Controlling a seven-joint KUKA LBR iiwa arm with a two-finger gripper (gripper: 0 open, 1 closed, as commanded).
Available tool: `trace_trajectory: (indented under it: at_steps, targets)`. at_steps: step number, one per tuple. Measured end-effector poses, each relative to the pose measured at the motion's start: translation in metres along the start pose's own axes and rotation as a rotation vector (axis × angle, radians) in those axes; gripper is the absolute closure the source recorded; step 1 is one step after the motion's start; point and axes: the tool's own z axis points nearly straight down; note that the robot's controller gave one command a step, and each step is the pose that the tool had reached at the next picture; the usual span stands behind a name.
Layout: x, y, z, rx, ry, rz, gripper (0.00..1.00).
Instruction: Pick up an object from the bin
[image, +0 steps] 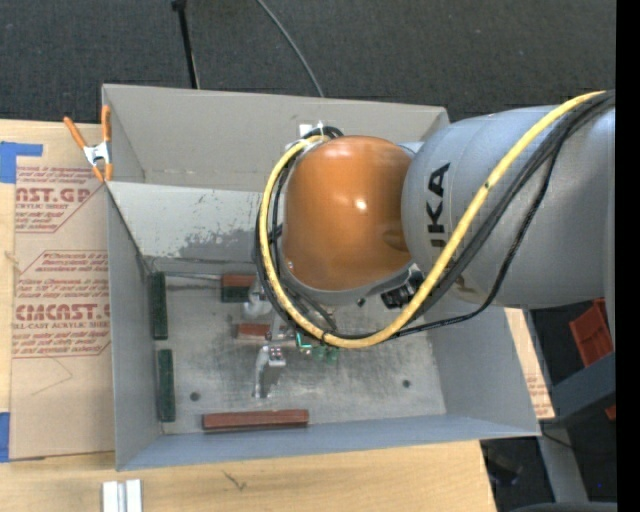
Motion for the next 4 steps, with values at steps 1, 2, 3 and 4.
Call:
trace_trajectory:
  at_steps: [1,2,3,4]
  targets:
    - [-0.054,-0.038,0.028,-0.002,-0.006,-0.044,0.0]
    - [-0.069,-0.054,0.084,0.0,-0.007,-0.041,0.0]
    - [-0.059,-0.087,0.154,-0.004,-0.024,-0.189,1.0]
    - [-0.059,-0.086,0.154,-0.004,-0.024,-0.19,1.0]
